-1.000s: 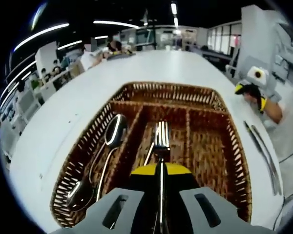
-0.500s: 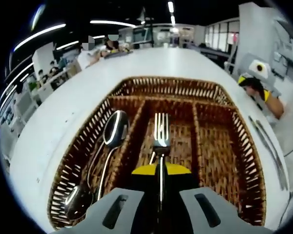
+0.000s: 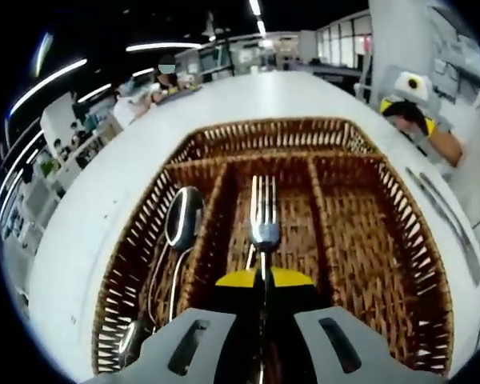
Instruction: Arrange the knives, forks, and spoons in their matching storage slots by inserting each utensil handle-first until every utensil is classified and aligned in the correct compartment
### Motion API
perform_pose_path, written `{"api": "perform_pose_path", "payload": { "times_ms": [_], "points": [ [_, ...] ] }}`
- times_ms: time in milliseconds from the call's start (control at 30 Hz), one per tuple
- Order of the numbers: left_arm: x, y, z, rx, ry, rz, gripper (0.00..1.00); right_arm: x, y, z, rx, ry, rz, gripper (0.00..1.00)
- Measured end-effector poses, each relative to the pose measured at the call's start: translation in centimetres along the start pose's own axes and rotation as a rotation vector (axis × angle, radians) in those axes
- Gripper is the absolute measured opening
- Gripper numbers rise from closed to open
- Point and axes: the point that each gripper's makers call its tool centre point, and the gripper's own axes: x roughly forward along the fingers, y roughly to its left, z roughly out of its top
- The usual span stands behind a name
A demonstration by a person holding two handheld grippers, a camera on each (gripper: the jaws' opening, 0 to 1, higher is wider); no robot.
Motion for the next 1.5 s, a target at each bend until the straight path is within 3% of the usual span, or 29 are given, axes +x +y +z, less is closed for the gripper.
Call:
{"api": "perform_pose_path", "payload": {
  "times_ms": [200, 400, 567, 1267, 1500],
  "points": [
    [0.2, -0.2, 0.1, 0.009, 0.010, -0.006, 0.03, 0.1, 0.1, 0.3, -0.007, -0.004, 0.002, 0.53],
    [0.3, -0.2, 0.1, 0.023, 0.036, 0.034, 0.03, 0.3, 0.2, 0.3, -0.008, -0.003, 0.004, 0.53],
    [0.2, 0.9, 0.0, 0.024, 0.036, 0.097, 0.04, 0.3, 0.5, 0.1, -0.008, 0.001, 0.008, 0.53],
    [-0.2, 0.6, 0.0, 0.094, 0.047, 0.063, 0.03, 0.1, 0.5, 0.5, -0.002, -0.014, 0.008, 0.53],
    [-0.3, 0.8, -0.1, 0.073, 0.051, 0.088, 0.12, 0.1, 0.5, 0.8, -0.004, -0.022, 0.009, 0.53]
  ]
}}
